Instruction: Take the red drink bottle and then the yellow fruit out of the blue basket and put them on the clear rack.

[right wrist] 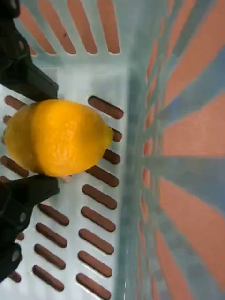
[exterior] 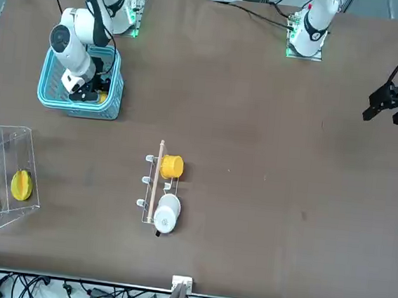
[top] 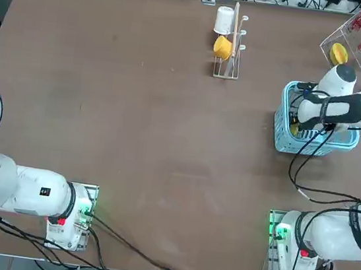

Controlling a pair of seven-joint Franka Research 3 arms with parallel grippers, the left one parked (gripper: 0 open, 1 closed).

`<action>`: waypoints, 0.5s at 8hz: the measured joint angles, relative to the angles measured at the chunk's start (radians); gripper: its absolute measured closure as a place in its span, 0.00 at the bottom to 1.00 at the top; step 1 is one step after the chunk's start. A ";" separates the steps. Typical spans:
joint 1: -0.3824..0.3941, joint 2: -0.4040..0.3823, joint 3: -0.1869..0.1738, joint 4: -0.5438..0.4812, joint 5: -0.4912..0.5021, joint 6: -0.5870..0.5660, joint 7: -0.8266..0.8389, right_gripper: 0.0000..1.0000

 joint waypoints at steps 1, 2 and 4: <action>0.001 0.003 0.000 0.002 0.000 0.002 0.000 0.14; 0.001 0.003 0.000 0.003 0.000 0.002 0.001 0.17; 0.001 0.001 0.000 0.006 0.000 0.002 0.001 0.18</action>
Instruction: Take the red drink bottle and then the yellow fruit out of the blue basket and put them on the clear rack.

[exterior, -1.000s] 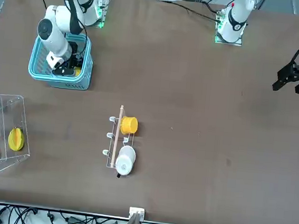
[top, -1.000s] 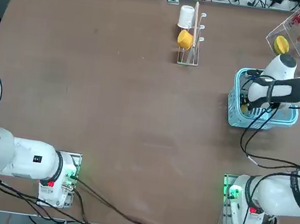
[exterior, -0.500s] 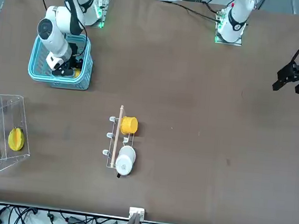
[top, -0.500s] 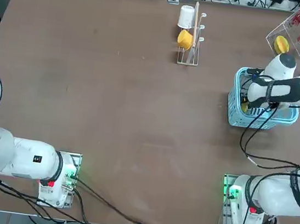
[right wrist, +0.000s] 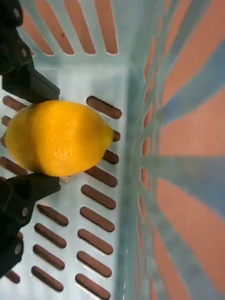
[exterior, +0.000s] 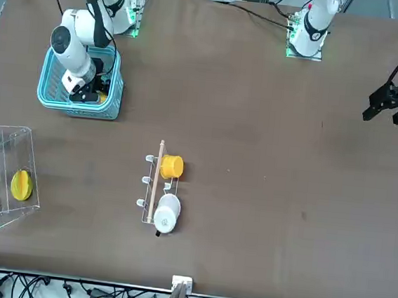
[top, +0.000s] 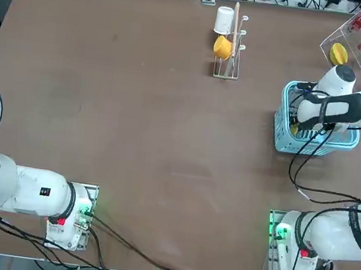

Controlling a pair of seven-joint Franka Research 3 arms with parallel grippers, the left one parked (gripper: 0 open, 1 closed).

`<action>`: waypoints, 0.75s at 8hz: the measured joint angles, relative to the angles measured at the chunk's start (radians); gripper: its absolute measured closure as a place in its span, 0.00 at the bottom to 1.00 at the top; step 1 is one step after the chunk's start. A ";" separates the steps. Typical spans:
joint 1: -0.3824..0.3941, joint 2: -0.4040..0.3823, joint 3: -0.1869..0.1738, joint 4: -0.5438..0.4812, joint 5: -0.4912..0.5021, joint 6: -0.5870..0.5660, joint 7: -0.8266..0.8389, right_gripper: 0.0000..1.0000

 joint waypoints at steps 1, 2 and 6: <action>0.000 -0.003 0.000 0.004 0.000 0.002 0.000 0.18; 0.000 -0.010 0.000 0.008 0.000 0.002 0.000 0.18; 0.000 -0.097 0.000 0.013 0.000 -0.113 0.000 0.18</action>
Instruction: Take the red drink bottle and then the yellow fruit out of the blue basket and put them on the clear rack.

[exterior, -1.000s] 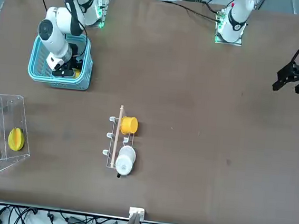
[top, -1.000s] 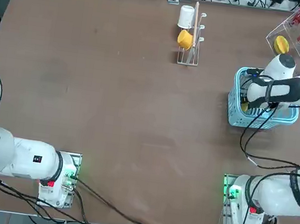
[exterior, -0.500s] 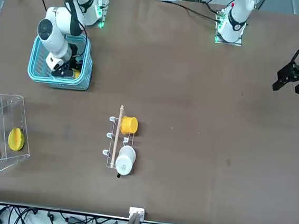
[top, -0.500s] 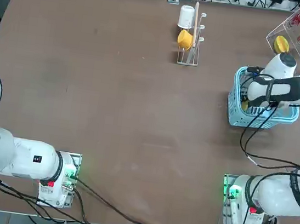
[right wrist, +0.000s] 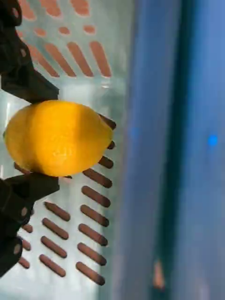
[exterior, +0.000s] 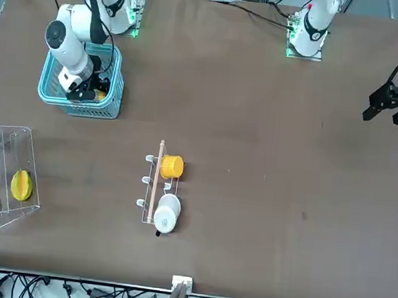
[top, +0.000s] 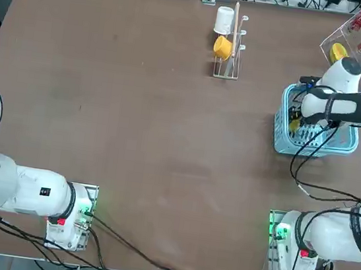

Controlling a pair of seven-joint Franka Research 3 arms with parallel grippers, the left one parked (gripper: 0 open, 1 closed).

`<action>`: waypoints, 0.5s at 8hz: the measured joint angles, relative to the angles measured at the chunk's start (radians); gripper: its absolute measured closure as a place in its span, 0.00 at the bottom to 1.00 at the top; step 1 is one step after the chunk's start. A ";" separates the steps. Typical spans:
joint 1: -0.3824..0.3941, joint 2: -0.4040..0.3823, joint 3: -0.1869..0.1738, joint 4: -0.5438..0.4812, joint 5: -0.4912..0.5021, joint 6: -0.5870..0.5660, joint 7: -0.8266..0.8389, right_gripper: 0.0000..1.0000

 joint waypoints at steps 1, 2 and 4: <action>0.000 -0.028 0.000 0.000 0.000 -0.041 0.000 0.18; 0.000 -0.059 -0.001 0.001 0.000 -0.090 0.000 0.18; -0.005 -0.136 -0.006 0.009 -0.002 -0.203 0.000 0.18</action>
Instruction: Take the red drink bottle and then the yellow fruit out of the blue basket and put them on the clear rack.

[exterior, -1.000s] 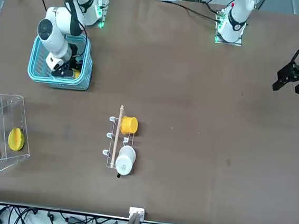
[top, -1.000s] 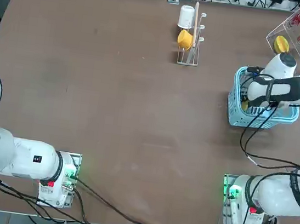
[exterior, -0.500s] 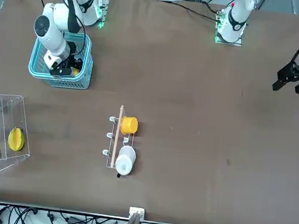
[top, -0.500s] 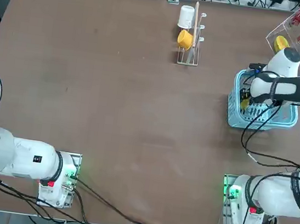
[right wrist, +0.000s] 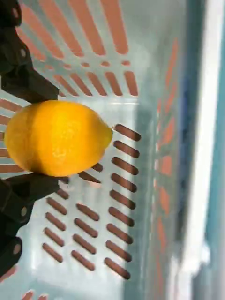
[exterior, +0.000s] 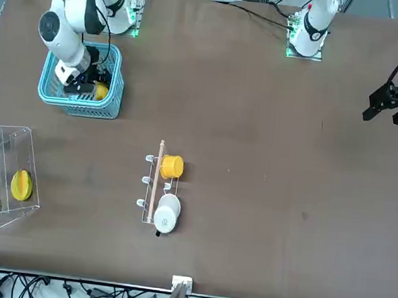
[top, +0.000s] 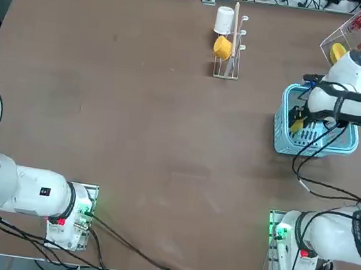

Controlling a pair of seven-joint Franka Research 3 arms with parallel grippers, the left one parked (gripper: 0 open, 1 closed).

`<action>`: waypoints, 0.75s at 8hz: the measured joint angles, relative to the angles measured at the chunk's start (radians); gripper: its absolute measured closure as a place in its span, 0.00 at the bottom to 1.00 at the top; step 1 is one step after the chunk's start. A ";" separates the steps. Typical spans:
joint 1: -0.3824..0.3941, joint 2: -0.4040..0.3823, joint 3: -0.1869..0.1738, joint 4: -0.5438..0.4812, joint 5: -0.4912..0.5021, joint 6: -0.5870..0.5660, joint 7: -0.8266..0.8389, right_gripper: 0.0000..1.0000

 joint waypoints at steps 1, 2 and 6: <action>-0.015 -0.046 -0.002 0.017 -0.018 -0.073 0.000 0.18; -0.035 -0.089 -0.002 0.049 -0.049 -0.160 0.000 0.18; -0.080 -0.158 -0.011 0.301 -0.129 -0.487 -0.008 0.18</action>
